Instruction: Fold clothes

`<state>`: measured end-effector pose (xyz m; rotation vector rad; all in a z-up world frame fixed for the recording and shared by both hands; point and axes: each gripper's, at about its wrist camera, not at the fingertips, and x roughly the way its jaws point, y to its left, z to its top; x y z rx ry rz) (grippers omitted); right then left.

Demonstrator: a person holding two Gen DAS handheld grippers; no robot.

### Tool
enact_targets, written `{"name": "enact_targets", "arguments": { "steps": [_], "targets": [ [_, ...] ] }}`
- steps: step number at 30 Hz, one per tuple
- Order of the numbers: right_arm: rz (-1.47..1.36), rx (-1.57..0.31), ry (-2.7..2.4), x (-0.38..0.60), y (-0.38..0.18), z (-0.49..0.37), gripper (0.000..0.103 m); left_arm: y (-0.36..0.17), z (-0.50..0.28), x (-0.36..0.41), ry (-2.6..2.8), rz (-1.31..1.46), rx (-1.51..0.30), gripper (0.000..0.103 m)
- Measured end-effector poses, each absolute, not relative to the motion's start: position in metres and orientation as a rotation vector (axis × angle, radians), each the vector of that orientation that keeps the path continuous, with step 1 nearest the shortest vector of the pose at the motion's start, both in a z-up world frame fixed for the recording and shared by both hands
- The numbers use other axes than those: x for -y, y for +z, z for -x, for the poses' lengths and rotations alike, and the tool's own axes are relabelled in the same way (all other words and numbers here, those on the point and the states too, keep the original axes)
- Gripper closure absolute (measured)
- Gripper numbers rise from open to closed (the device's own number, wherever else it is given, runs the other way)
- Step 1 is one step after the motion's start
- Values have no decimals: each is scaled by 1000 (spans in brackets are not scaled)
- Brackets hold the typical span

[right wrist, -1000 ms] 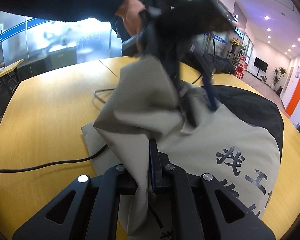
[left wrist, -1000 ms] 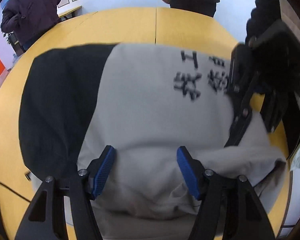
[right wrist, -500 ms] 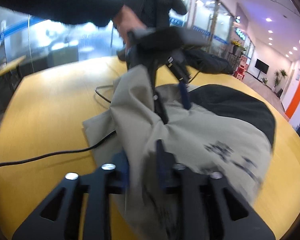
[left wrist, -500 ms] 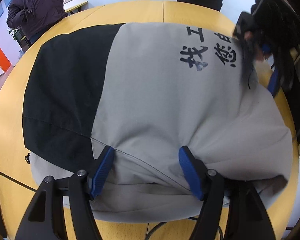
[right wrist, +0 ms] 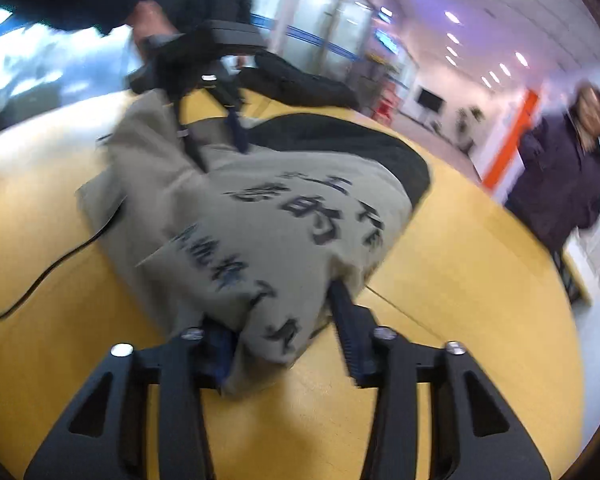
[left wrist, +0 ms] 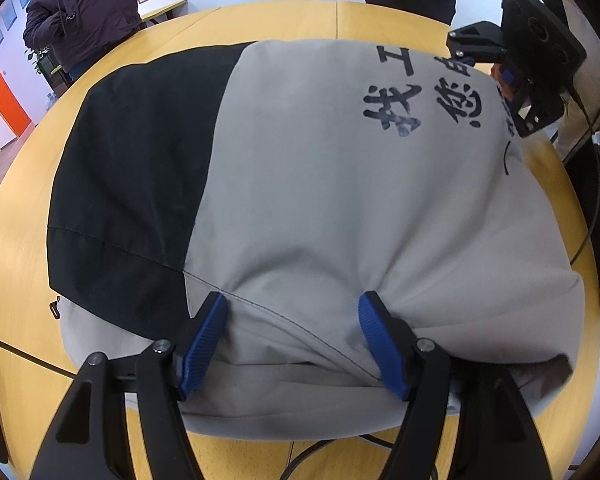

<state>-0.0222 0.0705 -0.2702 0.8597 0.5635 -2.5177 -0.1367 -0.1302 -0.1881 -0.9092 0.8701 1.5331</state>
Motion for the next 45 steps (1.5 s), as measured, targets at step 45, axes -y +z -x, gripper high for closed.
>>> {"name": "enact_targets", "arguments": {
  "steps": [45],
  "targets": [
    [-1205, -475, -1960, -69, -257, 131, 99, -134, 61, 103, 1521, 785, -972, 28]
  ]
}}
